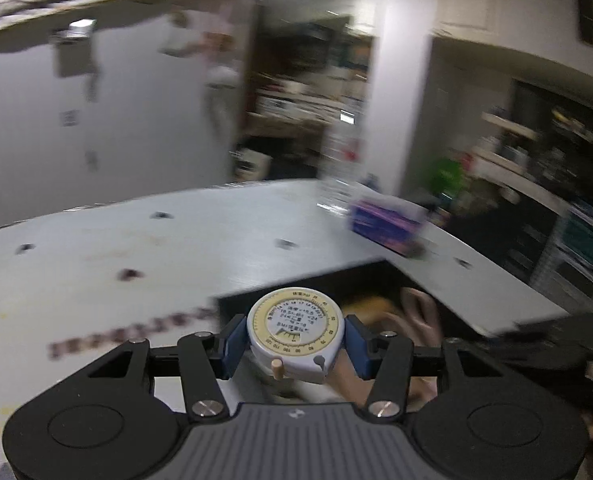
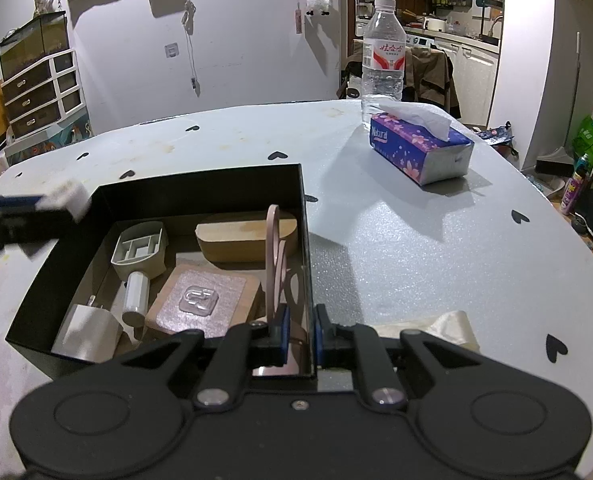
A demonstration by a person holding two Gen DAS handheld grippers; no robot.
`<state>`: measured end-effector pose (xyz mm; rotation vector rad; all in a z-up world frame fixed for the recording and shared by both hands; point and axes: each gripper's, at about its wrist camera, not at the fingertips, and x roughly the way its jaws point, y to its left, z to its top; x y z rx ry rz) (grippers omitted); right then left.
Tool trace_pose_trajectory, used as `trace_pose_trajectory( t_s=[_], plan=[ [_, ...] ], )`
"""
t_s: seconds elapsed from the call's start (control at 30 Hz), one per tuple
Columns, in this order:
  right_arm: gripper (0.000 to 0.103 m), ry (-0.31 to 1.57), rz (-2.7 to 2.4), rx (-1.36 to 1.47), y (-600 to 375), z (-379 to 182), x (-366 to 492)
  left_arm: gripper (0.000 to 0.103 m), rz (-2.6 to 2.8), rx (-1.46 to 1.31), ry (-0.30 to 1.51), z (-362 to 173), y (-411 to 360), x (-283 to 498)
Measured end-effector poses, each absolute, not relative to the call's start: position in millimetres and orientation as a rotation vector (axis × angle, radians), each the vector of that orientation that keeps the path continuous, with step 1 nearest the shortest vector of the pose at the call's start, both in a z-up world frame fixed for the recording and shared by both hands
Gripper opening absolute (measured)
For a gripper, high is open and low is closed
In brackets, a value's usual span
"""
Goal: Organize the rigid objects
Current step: 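Lower the tape measure into the black box and open the left tool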
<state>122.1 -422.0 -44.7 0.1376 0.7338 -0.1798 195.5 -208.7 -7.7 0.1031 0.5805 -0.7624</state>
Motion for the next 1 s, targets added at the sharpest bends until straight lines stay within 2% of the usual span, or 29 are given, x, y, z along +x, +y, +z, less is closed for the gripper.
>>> trace_pose_trajectory(
  t_s=[0.3,0.67,0.73,0.8,1.0],
  plan=[
    [0.014,0.734,-0.18,0.137,-422.0,-44.7,122.0,0.053,-0.895,0.204,0.718,-36.0,-252.0,184.7],
    [0.014,0.734,-0.179,0.137,-421.6,-44.3,121.7,0.053,-0.882,0.255,0.81,-47.0,-263.8,183.3],
    [0.014,0.734,-0.179,0.137,-421.5,-44.3,121.7,0.06,-0.872,0.244,0.821,-47.8,-262.1,185.2],
    [0.014,0.735,-0.18,0.134,-421.3,-44.0,121.9,0.073,-0.862,0.236,0.82,-45.9,-261.6,186.3],
    [0.014,0.735,-0.18,0.134,-421.1,-43.7,122.1,0.076,-0.873,0.21,0.835,-43.2,-259.5,188.2]
  ],
)
